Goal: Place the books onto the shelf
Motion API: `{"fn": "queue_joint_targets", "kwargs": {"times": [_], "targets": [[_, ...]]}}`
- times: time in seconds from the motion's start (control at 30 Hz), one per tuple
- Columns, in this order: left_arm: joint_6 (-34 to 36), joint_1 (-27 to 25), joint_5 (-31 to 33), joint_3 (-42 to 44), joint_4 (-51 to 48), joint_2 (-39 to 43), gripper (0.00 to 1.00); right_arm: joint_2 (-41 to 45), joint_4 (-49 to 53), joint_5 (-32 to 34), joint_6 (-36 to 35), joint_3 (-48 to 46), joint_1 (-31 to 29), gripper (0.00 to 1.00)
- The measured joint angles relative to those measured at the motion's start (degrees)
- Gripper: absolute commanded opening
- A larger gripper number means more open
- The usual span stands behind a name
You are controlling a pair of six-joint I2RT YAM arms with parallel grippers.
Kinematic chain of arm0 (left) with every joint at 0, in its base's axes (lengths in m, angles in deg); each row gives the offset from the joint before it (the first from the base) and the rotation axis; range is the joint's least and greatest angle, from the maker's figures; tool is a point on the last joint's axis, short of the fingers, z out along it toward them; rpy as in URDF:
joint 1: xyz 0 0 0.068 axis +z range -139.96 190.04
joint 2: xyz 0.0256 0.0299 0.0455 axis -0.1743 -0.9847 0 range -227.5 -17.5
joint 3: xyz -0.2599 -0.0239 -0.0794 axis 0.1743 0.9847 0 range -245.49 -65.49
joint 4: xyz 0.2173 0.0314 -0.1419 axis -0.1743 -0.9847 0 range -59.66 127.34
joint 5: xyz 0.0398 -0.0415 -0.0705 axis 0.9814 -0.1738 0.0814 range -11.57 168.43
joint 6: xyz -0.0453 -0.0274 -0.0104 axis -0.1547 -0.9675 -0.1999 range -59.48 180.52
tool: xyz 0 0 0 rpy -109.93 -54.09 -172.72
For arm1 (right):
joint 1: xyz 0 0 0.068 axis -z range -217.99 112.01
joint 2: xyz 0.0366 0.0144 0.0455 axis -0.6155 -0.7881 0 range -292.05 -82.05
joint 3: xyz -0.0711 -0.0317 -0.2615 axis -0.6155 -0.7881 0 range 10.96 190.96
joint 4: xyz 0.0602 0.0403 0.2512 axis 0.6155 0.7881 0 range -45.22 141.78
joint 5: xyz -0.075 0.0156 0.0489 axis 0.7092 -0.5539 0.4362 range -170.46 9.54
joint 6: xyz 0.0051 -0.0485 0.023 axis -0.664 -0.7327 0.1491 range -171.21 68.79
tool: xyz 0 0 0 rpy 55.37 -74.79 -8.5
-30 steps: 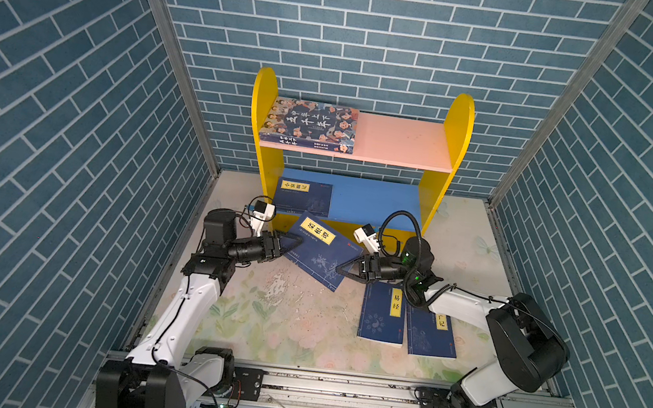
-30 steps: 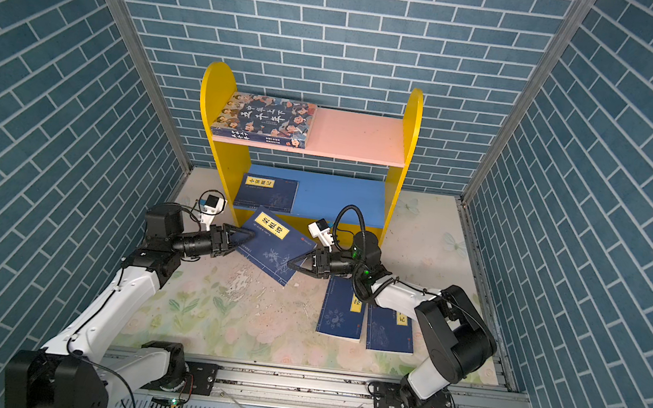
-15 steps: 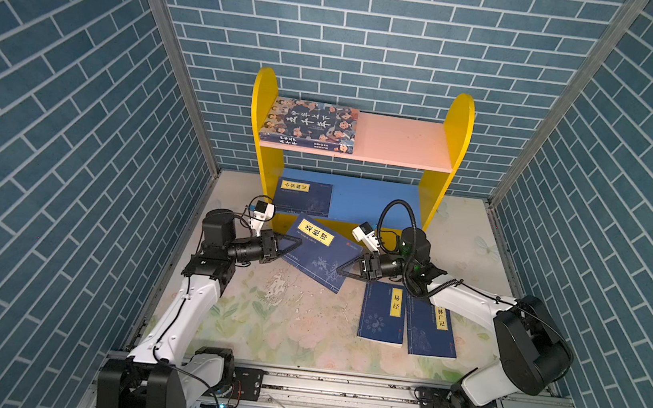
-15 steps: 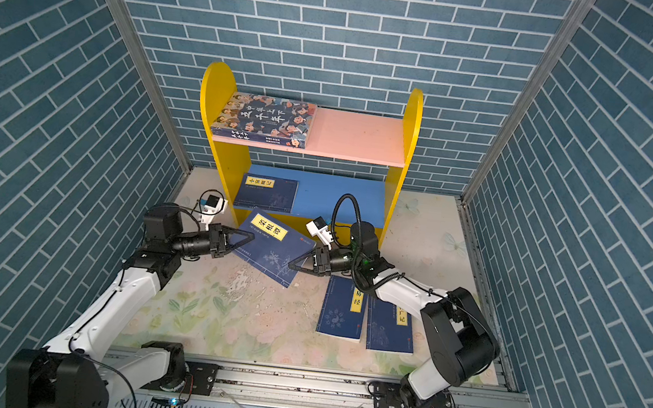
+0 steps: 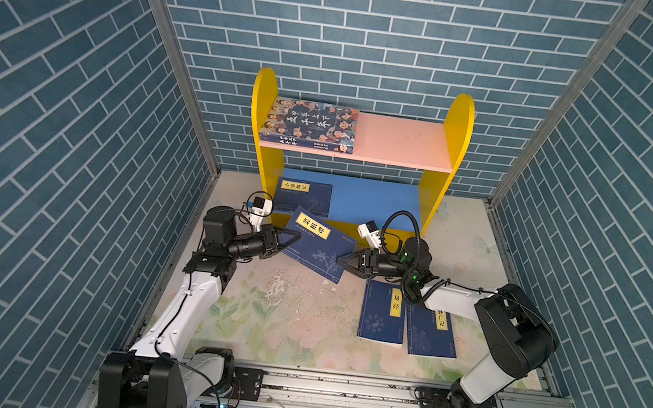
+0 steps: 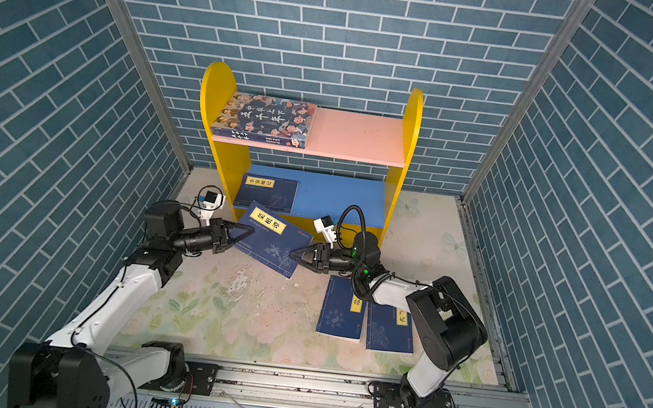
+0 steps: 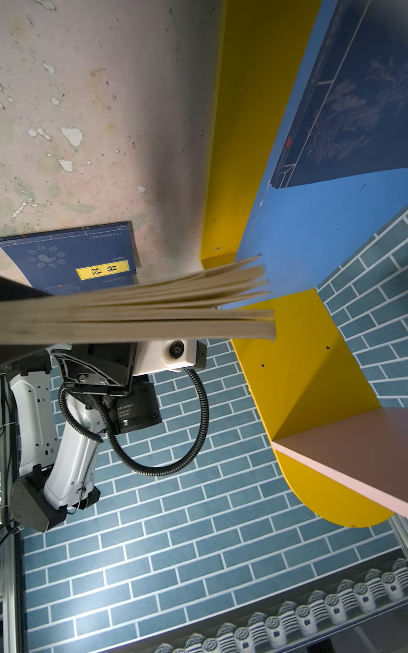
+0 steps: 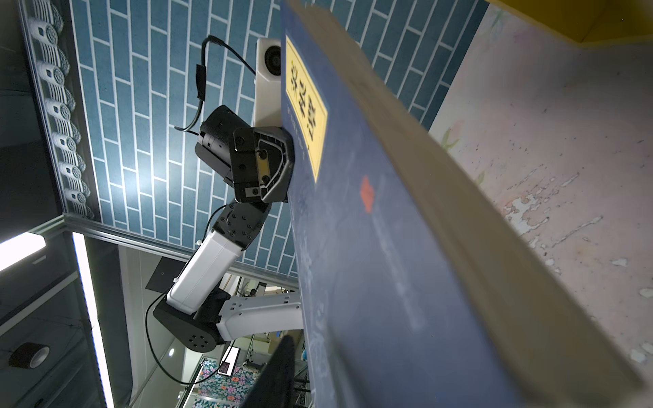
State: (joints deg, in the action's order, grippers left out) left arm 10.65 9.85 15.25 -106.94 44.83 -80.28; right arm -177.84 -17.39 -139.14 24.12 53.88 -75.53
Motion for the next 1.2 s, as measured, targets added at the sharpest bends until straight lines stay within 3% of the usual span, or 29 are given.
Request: {"fn": "queue_joint_targets", "kwargs": {"times": [0.53, 0.93, 1.0, 1.13, 1.2], "targets": [[-8.26, 0.39, 5.25, 0.35, 7.76, -1.62, 0.00, -3.37, -8.44, 5.49, 4.39, 0.26, -1.18, 0.33], [-6.91, 0.92, 8.17, 2.21, 7.96, -1.62, 0.00, -7.67, -12.13, 7.17, 8.66, 2.47, -1.18, 0.06], [-6.05, 0.96, 8.63, 2.21, 7.30, -1.62, 0.09, -8.31, -12.15, 7.08, 8.85, 2.80, -1.20, 0.00], [-3.13, 1.05, 10.14, 2.16, 4.20, -1.51, 0.51, -9.51, -12.15, 7.08, 8.90, 4.42, -0.85, 0.00], [-1.09, 1.07, 10.58, 2.16, 1.99, -1.44, 0.62, -9.97, -12.09, 7.19, 8.90, 5.64, -0.57, 0.00]]}}
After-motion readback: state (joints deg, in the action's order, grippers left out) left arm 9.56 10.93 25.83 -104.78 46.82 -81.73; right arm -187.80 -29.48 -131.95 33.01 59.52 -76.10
